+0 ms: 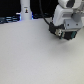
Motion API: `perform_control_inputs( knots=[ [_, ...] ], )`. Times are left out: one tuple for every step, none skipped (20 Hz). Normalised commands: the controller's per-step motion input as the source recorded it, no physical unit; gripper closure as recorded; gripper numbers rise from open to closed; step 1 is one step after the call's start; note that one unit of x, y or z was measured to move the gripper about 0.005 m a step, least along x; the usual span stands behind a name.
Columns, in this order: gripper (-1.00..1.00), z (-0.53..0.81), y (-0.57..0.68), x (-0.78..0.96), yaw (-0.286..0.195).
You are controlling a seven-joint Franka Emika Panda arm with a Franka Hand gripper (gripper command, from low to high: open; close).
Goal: Open the kcup holder, insert the kcup into the holder, and close the kcup holder
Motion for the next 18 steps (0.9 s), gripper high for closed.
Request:
perform_control_inputs(
  knots=[
    [-1.0,0.0,0.59,-0.9,0.007],
    [-1.0,0.0,0.59,-0.9,0.008],
    [-1.0,0.0,0.6,-0.88,0.01],
    [-1.0,0.0,0.6,-0.79,0.02],
    [-1.0,0.0,0.61,-0.79,0.018],
    [-1.0,-0.01,0.61,-0.76,0.022],
    [-1.0,-0.01,0.62,-0.76,0.018],
    [-1.0,-0.08,0.56,-0.86,0.026],
    [-1.0,-0.07,0.59,-0.88,0.013],
    [-1.0,-0.05,0.6,-0.9,0.005],
    [-1.0,-0.03,0.6,-0.91,0.003],
    [-1.0,-0.02,0.6,-0.91,0.003],
    [-1.0,-0.02,0.6,-0.91,0.004],
    [-1.0,-0.02,0.58,-0.92,0.008],
    [-1.0,-0.01,0.53,-0.89,0.027],
    [-1.0,0.01,0.49,-0.75,0.042],
    [-1.0,0.01,0.46,-0.62,0.064],
    [-1.0,0.11,0.57,-0.69,0.0]
  ],
)
